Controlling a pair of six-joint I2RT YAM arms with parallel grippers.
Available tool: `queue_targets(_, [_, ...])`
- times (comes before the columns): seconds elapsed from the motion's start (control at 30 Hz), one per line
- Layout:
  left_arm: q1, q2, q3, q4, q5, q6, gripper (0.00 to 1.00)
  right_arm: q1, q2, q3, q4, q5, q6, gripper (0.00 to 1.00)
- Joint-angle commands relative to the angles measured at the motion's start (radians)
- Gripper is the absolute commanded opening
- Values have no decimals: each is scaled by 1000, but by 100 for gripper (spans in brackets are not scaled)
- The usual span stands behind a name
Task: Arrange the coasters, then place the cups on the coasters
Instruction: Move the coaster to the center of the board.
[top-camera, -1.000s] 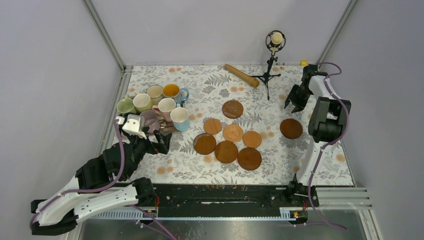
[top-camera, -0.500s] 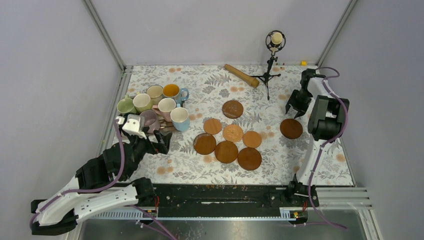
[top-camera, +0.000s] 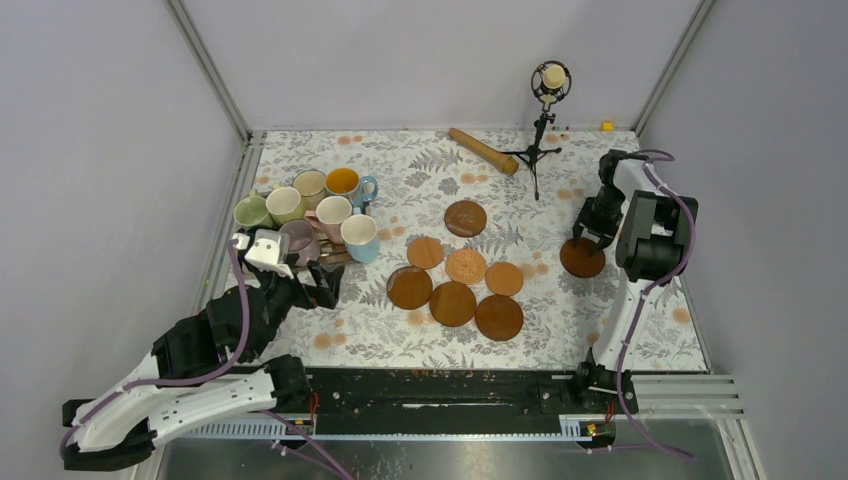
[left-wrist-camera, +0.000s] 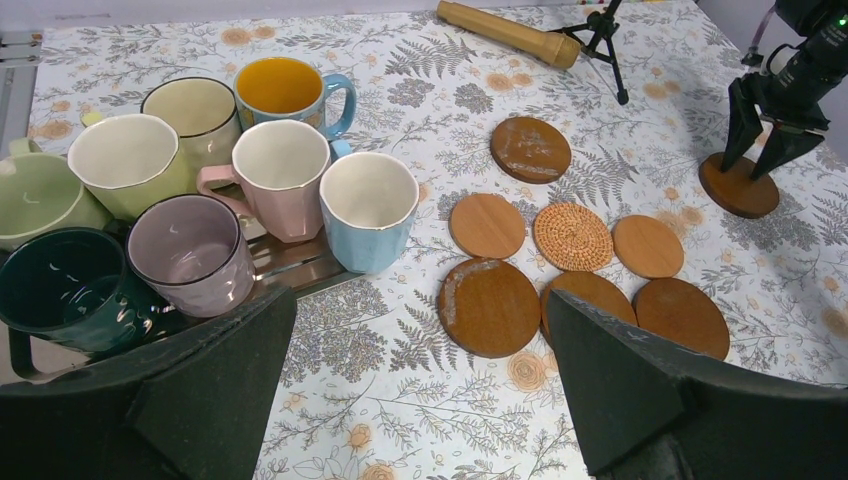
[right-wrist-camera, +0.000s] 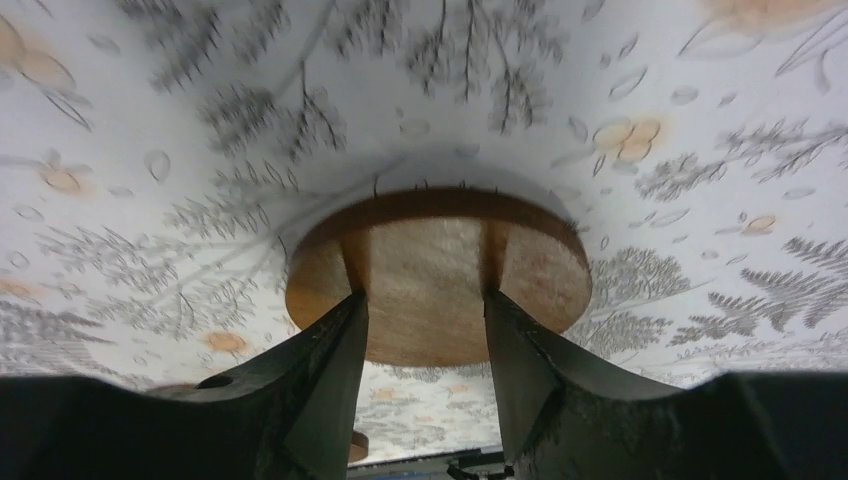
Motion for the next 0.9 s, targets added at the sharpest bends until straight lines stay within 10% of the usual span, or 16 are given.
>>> queue_targets(0.0, [3,-15,0,41,-4,10,99,4,-76,-102,-21,21,-9,54])
queue_targets(0.27, [3,-18,0,47,11,14,99,2,-217,-247,47,-54,0,48])
queue_targets(0.57, [3,-24,-2,47,20,11,98,-21,-218,-99,206,-33,321,43])
queue_targets(0.87, [3,-41,-5,58,12,17,99,-21,-63,60,188,82,233,41])
